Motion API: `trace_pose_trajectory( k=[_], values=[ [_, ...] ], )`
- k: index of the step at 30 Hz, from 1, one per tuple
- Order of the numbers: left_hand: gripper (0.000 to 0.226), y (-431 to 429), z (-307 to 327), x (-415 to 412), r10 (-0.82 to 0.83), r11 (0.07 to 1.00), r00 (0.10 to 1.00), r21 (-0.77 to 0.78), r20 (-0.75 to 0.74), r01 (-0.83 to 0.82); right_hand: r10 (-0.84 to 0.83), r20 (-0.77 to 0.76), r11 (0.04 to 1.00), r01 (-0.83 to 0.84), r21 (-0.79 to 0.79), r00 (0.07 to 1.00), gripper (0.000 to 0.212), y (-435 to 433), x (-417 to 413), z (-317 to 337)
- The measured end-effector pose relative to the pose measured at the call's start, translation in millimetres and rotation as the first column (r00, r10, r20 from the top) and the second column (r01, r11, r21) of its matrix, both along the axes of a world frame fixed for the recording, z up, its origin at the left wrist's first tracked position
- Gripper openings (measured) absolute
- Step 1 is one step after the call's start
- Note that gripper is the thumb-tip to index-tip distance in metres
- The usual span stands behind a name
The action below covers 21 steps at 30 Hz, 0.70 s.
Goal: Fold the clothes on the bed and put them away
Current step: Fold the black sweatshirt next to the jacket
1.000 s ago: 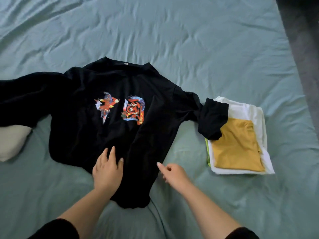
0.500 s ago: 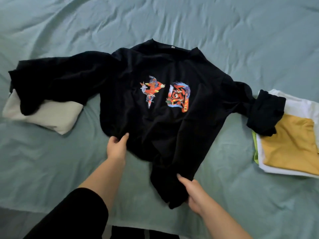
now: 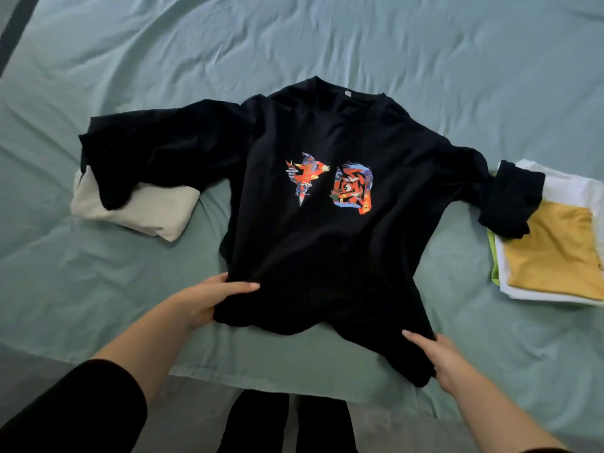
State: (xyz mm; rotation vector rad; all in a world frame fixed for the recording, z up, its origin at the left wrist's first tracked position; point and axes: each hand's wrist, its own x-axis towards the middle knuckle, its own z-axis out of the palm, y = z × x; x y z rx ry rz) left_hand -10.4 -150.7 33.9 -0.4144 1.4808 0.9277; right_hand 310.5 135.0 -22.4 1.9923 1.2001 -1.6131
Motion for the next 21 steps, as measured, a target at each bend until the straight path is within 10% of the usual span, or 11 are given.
trace_pose_trajectory(
  k=[4, 11, 14, 18, 21],
  values=[
    [0.043, -34, -17, 21, -0.349, 0.931, 0.935, -0.139, -0.069, 0.338, -0.044, -0.034, 0.997, 0.042, -0.062, 0.998, 0.051, -20, 8, 4],
    [0.006, -43, -19, 41, 0.196, 0.968, 0.913, -0.078, -0.358, -0.238, -0.196, -0.1, 0.976, 0.204, 0.075, 0.975, 0.052, -43, 32, 13],
    [0.012, -49, -9, 38, -0.219, 0.965, 0.726, -0.255, -0.652, 0.062, -0.172, -0.062, 0.962, 0.181, 0.206, 0.983, 0.043, -46, 44, 24],
    [0.029, -64, -13, 46, -0.628, 0.777, 0.39, -0.509, -0.673, 0.371, -0.14, -0.035, 0.969, 0.144, 0.203, 0.99, 0.026, -54, 51, 30],
    [0.039, -72, -29, 57, -0.46, 0.888, 0.664, -0.29, -0.59, 0.357, -0.101, 0.011, 0.979, 0.097, 0.177, 0.995, 0.022, -62, 53, 26]
  ],
)
